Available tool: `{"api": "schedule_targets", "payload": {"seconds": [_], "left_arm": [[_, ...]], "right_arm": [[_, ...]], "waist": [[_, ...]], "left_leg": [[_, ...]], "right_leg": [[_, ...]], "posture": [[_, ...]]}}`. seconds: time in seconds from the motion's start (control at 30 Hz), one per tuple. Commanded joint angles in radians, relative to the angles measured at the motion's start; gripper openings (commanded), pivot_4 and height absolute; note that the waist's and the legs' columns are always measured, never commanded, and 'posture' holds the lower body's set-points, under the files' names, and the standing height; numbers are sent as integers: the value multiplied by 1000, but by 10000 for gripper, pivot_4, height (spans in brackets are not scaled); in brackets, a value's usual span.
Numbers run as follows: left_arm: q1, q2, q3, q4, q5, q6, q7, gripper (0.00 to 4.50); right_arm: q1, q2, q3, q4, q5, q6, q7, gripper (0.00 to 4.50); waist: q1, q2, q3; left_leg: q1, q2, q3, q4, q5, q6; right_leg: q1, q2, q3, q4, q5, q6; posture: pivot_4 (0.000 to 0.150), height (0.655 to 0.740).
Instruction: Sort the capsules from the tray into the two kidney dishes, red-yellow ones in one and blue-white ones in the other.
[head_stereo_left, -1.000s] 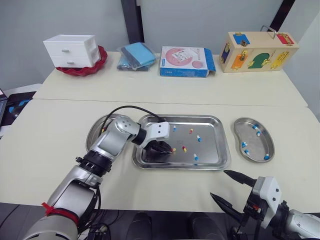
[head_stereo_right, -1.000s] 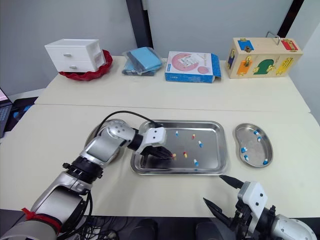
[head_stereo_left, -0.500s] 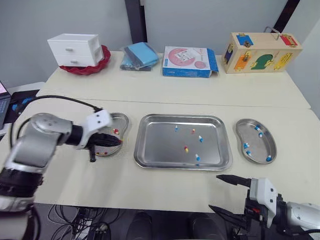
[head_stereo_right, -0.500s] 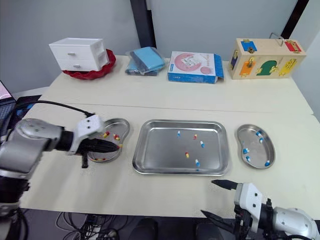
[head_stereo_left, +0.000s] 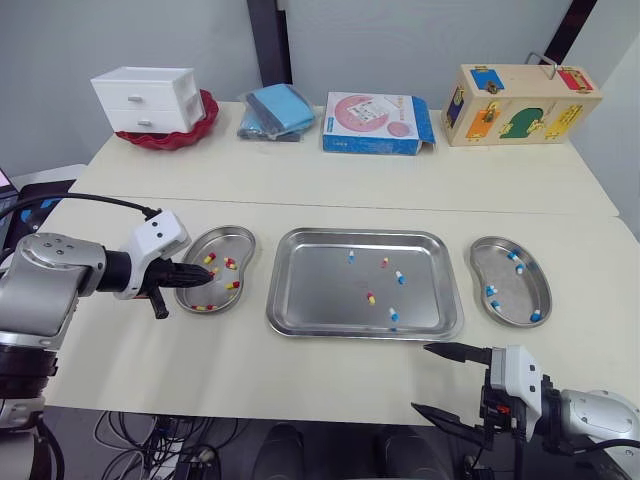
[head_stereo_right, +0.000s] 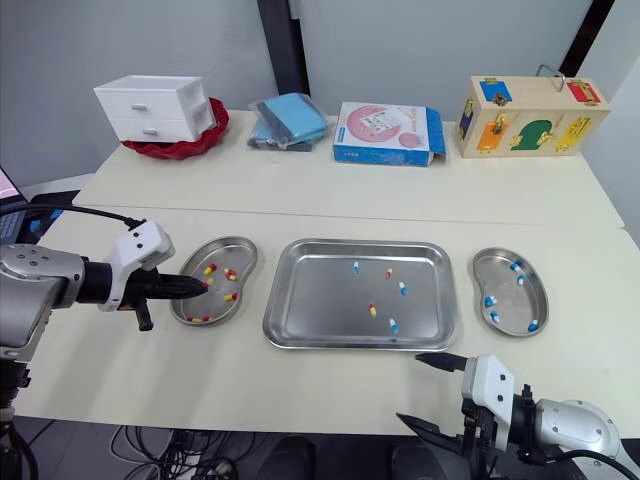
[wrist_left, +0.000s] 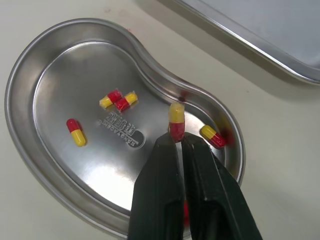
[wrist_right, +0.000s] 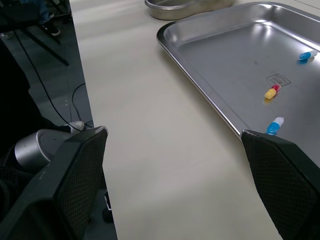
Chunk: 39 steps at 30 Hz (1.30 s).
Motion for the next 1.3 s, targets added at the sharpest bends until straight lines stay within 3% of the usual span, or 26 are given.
{"api": "schedule_targets", "payload": {"seconds": [0.03, 0.33, 0.37, 0.5, 0.67, 0.93, 1.3], "left_arm": [[-38, 5, -16, 16, 4, -17, -4, 14383], [-76, 5, -51, 58, 3, -34, -14, 43308], [-76, 6, -51, 57, 2, -34, -14, 44369], [-54, 20, -29, 53, -14, -28, -20, 44369], [47, 78, 65, 35, -63, 30, -22, 44369], [390, 156, 357, 28, -83, 30, 4, 44369], [669, 117, 584, 44, -68, -15, 48, 44369]], "right_arm": [[17, 5, -15, -31, 14, -8, -12, 45000], [48, 12, -20, -51, 9, -8, -44, 45000], [52, 12, -22, -52, 10, -8, -46, 45000], [65, 2, -69, -59, 41, 10, -47, 45000], [90, -85, -258, -30, 165, 139, -7, 45000], [111, -185, -505, 236, 162, 154, 151, 45000], [-45, -310, -513, 566, 80, 121, 276, 45000]], "waist": [[0, 0, 0], [-2, 0, 0], [-2, 0, 0], [-2, 0, 0], [-6, 0, 0], [-5, 0, 1], [-6, 0, 1]], "left_leg": [[0, 0, 0, 0, 0, 0], [0, 0, 0, 0, 0, 0], [0, 0, 0, 0, 0, 0], [0, 0, 0, 0, 0, 0], [0, 0, 1, 0, 0, 0], [0, 0, 2, -1, 0, 0], [2, 0, 3, -2, 0, 0]], "right_leg": [[0, 0, 0, 0, 0, 0], [0, 0, 0, 0, 0, 0], [0, 0, 0, 0, 0, 0], [0, 0, 0, 0, 0, 0], [0, 0, 1, 0, 0, 0], [0, 0, 1, -1, 0, 0], [0, -1, 3, -1, 0, 0]], "posture": [[1500, 7400], [1500, 7400], [1500, 7400], [1500, 7400], [1500, 7400], [1500, 7400], [1500, 7400]]}}
